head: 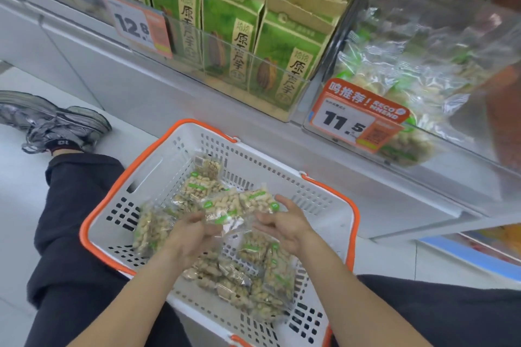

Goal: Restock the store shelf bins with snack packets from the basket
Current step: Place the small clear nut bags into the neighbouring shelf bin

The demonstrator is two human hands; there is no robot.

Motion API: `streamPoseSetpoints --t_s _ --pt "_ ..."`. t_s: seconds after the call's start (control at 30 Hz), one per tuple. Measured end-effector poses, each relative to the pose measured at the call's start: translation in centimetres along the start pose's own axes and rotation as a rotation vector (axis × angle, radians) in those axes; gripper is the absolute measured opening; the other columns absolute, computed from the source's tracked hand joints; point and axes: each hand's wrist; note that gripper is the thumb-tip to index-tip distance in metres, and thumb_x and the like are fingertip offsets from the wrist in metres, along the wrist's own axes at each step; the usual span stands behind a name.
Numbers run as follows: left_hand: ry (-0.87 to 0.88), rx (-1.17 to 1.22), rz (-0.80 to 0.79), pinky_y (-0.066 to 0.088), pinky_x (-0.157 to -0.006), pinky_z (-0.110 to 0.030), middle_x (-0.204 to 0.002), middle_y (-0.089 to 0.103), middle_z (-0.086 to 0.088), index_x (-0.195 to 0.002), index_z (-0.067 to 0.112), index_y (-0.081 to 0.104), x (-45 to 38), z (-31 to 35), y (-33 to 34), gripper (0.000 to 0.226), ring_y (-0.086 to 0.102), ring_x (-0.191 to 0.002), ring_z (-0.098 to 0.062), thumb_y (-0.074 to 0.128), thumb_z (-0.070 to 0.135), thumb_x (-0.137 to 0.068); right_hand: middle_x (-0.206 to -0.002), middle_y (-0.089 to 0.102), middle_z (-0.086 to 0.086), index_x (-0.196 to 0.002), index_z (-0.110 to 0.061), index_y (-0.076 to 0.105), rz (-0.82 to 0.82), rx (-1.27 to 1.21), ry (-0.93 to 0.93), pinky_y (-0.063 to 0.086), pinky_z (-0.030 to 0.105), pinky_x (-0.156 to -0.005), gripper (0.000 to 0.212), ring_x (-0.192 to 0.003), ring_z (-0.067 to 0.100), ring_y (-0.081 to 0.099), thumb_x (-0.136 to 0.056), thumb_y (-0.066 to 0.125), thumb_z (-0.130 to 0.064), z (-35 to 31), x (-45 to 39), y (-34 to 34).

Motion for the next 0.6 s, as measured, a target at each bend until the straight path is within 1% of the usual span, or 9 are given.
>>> streamPoseSetpoints --t_s 0.1,0.17,0.23,0.3,0.33,0.4,0.47,0.53,0.6 --pt "0.048 0.091 -0.106 0.056 -0.082 -0.047 -0.12 0.058 -0.025 -0.134 0.007 0.035 2.1 1.3 0.3 0.065 0.072 -0.085 -0.03 0.067 -0.014 -0.081 -0.128 0.06 0.025 -0.147 -0.009 0.041 -0.044 0.058 -0.035 0.062 0.034 -0.074 0.075 -0.09 0.03 0.074 -0.082 0.062 0.023 -3.5 3.3 0.1" --pt "0.101 0.077 -0.17 0.055 -0.086 -0.047 -0.119 0.06 -0.023 -0.142 0.006 0.029 3.3 1.9 0.5 0.08 0.071 -0.092 -0.032 0.071 -0.01 -0.076 -0.139 0.052 0.018 -0.143 -0.009 0.047 -0.004 0.283 -0.165 0.063 0.035 -0.069 0.074 -0.085 0.032 0.073 -0.079 0.067 0.024 -5.8 5.9 -0.1" --pt "0.147 0.036 -0.216 0.057 -0.085 -0.043 -0.109 0.065 -0.021 -0.136 0.009 0.035 4.5 2.5 0.6 0.07 0.07 -0.094 -0.032 0.068 -0.011 -0.078 -0.14 0.051 0.005 -0.134 -0.017 0.055 0.05 0.595 -0.347 0.063 0.035 -0.065 0.072 -0.083 0.03 0.07 -0.075 0.073 0.02 -8.0 8.9 -0.7" --pt "0.2 -0.018 -0.205 0.058 -0.076 -0.038 -0.107 0.067 -0.02 -0.125 0.016 0.041 5.4 2.8 0.7 0.059 0.072 -0.088 -0.028 0.069 -0.009 -0.079 -0.128 0.057 -0.003 -0.122 -0.026 0.058 0.057 0.757 -0.463 0.06 0.03 -0.058 0.066 -0.08 0.026 0.067 -0.074 0.074 0.016 -10.1 11.7 -1.5" --pt "0.237 -0.074 -0.185 0.057 -0.079 -0.039 -0.111 0.066 -0.017 -0.128 0.02 0.04 5.8 3.1 0.8 0.064 0.072 -0.091 -0.027 0.073 -0.003 -0.078 -0.119 0.061 -0.003 -0.118 -0.026 0.059 0.043 0.767 -0.48 0.059 0.031 -0.059 0.062 -0.079 0.028 0.067 -0.073 0.076 0.014 -10.9 12.7 -2.0" --pt "0.308 -0.164 -0.186 0.054 -0.093 -0.048 -0.121 0.063 -0.011 -0.136 0.032 0.038 6.8 3.9 1.0 0.083 0.069 -0.102 -0.026 0.085 0.019 -0.069 -0.098 0.067 -0.002 -0.116 -0.019 0.059 -0.021 0.711 -0.465 0.06 0.035 -0.065 0.059 -0.078 0.028 0.068 -0.072 0.078 0.014 -11.8 13.4 -3.1" --pt "0.362 -0.234 -0.216 0.049 -0.1 -0.052 -0.125 0.062 -0.004 -0.13 0.043 0.042 7.5 4.6 1.2 0.086 0.068 -0.106 -0.02 0.091 0.043 -0.059 -0.084 0.069 -0.001 -0.114 -0.01 0.062 -0.128 0.65 -0.413 0.055 0.04 -0.072 0.054 -0.076 0.025 0.065 -0.069 0.081 0.013 -11.9 13.0 -3.8" --pt "0.418 -0.259 -0.255 0.049 -0.097 -0.044 -0.118 0.059 0.004 -0.125 0.046 0.043 8.4 5.2 2.0 0.068 0.072 -0.095 -0.012 0.083 0.033 -0.073 -0.087 0.07 0.003 -0.112 -0.01 0.067 -0.201 0.655 -0.375 0.052 0.041 -0.079 0.051 -0.079 0.024 0.064 -0.066 0.086 0.001 -11.8 12.4 -4.0" --pt "0.431 -0.252 -0.297 0.049 -0.093 -0.04 -0.115 0.056 0.005 -0.128 0.04 0.045 8.9 5.6 2.7 0.054 0.074 -0.087 -0.014 0.072 0.016 -0.087 -0.095 0.071 0.002 -0.111 -0.015 0.071 -0.258 0.685 -0.396 0.054 0.034 -0.084 0.043 -0.085 0.018 0.068 -0.073 0.086 -0.003 -11.7 12.3 -3.8"
Point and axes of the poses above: each hand's wrist, its own x-axis away from the middle knuckle, its own y-axis out of the palm, z = x × y
